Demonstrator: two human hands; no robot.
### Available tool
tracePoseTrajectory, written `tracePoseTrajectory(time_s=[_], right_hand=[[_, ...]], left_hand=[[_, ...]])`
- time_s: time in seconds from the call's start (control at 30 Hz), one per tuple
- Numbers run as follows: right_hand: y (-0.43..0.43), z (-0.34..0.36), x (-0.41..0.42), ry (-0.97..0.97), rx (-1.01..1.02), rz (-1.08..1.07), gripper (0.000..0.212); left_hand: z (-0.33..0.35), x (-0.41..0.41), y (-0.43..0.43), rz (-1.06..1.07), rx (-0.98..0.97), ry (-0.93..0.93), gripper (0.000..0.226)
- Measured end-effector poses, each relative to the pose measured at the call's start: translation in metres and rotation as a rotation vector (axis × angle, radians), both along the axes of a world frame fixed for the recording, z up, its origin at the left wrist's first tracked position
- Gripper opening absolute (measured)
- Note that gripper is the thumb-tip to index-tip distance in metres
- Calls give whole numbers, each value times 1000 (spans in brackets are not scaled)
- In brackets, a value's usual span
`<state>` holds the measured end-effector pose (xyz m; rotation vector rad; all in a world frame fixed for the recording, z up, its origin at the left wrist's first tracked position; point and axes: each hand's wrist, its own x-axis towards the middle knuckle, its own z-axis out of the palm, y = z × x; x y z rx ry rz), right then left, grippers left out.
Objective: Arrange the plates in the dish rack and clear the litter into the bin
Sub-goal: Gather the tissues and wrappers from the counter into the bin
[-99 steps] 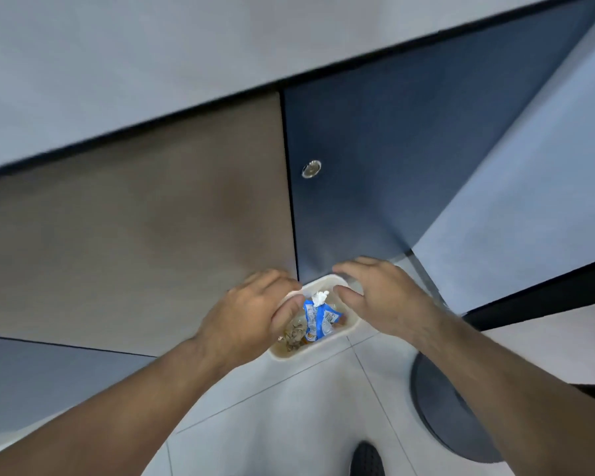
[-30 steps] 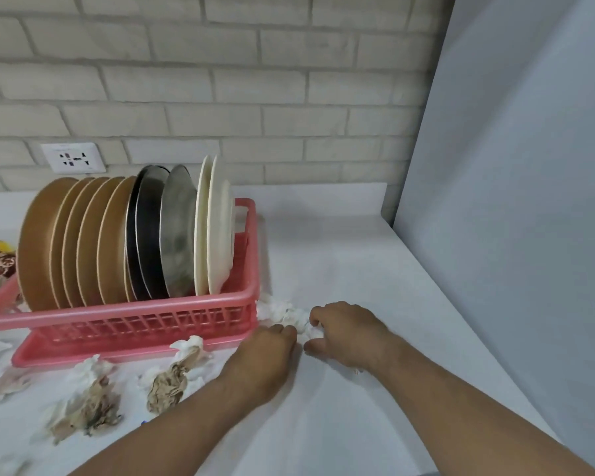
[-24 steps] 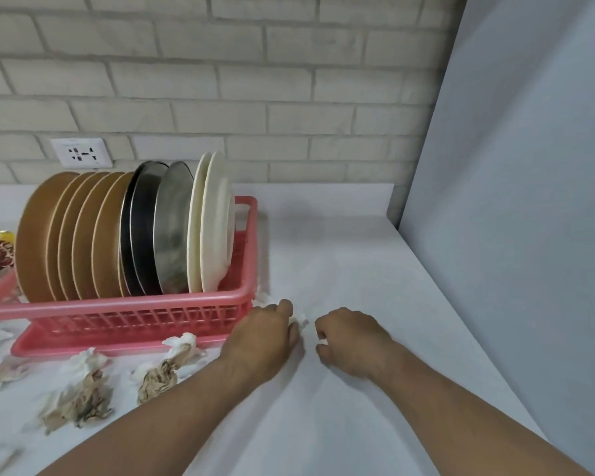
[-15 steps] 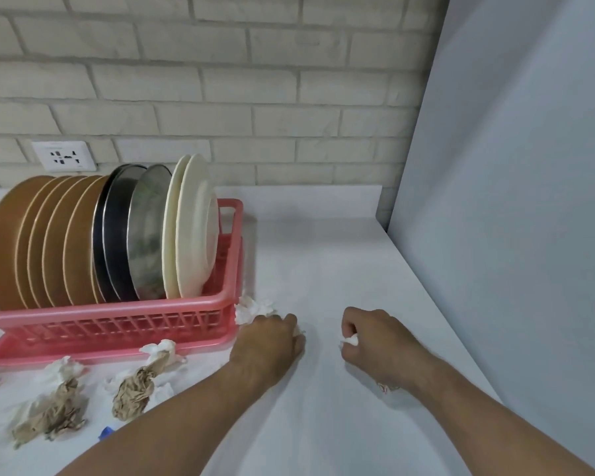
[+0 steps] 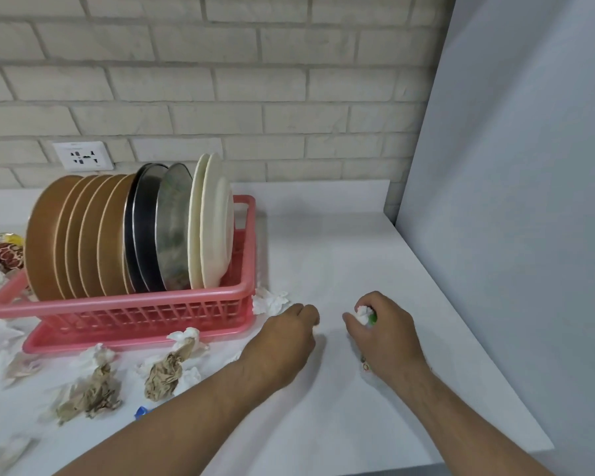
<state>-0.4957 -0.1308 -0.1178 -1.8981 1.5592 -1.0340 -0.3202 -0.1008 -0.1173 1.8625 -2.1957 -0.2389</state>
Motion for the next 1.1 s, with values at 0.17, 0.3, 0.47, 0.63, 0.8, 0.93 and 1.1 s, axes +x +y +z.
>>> tracePoseTrajectory(time_s=[0.17, 0.3, 0.47, 0.63, 0.8, 0.93, 1.1], right_hand=[[29, -8, 13, 17, -113, -88, 18], [43, 2, 15, 284, 43, -80, 26], [71, 27, 35, 505, 223, 12, 38], [123, 30, 83, 399, 121, 26, 40], [174, 23, 113, 280, 125, 46, 45], [205, 16, 112, 177, 167, 6, 60], [241, -4, 97, 143, 214, 44, 54]], left_hand=[[10, 25, 14, -50, -88, -46, 21], [25, 49, 37, -94, -88, 12, 38], [32, 88, 75, -184, -61, 11, 36], [25, 121, 97, -277, -91, 59, 44], [20, 145, 124, -306, -90, 129, 58], [19, 145, 151, -305, -131, 215, 55], [-2, 136, 191, -346, -126, 302, 50]])
